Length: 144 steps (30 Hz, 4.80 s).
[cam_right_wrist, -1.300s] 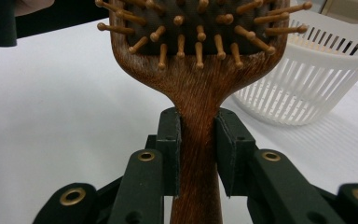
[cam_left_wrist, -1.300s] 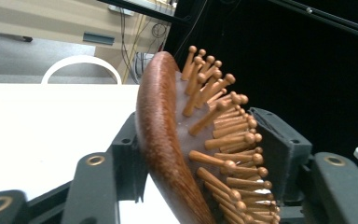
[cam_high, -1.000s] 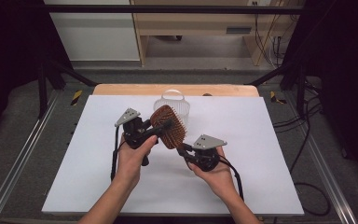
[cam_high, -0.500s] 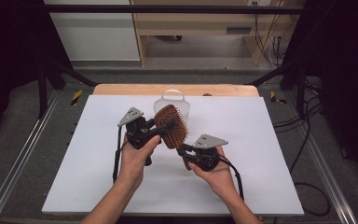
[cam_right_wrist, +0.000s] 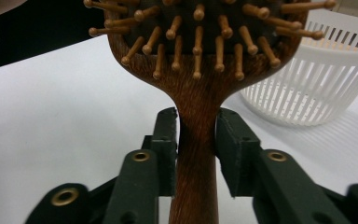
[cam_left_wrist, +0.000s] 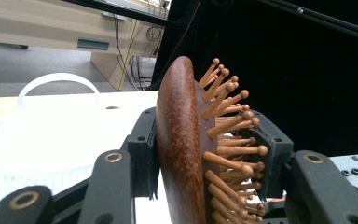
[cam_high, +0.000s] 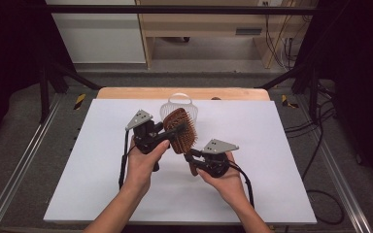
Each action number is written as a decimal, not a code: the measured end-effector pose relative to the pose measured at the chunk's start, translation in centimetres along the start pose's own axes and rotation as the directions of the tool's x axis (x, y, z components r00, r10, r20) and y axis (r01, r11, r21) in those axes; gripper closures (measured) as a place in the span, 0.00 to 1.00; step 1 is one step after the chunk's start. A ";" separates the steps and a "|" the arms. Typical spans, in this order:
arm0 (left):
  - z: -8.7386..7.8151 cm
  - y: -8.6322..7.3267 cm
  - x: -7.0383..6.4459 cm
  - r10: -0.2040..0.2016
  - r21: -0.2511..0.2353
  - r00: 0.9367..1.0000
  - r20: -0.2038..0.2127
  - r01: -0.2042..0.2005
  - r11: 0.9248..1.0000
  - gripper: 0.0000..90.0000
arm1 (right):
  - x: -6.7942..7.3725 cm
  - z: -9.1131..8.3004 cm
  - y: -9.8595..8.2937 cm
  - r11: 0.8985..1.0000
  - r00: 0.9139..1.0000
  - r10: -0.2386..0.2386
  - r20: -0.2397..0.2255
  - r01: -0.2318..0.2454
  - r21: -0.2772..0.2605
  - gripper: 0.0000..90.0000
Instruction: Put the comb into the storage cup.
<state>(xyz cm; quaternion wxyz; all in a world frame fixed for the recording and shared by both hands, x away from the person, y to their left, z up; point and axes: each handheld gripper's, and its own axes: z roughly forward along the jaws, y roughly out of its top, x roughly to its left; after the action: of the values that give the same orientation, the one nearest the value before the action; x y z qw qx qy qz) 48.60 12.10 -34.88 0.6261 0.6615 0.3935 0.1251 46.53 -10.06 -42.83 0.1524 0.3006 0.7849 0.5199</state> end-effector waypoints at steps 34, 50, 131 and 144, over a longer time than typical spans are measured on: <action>-1.1 4.6 -0.6 0.036 -0.115 0.998 -0.047 -0.042 0.992 0.58 | -4.1 -8.3 -3.6 0.988 0.979 0.111 0.173 -0.090 -0.124 0.08; 2.1 9.8 0.7 0.083 -0.170 0.992 -0.096 -0.098 0.981 0.58 | -6.0 -13.5 -7.2 0.975 0.934 0.140 0.328 -0.072 -0.210 0.06; 9.2 4.9 5.7 0.061 -0.193 0.961 -0.271 -0.116 0.974 0.57 | -6.4 -12.4 -7.7 0.984 0.924 0.125 0.360 -0.070 -0.161 0.06; 9.6 4.1 5.7 0.070 -0.183 0.959 -0.273 -0.123 0.975 0.57 | -6.4 -12.4 -7.7 0.985 0.927 0.125 0.352 -0.073 -0.159 0.07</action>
<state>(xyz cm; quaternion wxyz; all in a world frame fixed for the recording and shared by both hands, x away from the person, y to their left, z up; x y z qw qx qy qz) 60.16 9.32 -34.70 0.6235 0.5917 0.4264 0.2816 42.22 -25.19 -45.19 0.2887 0.4185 0.6881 0.5178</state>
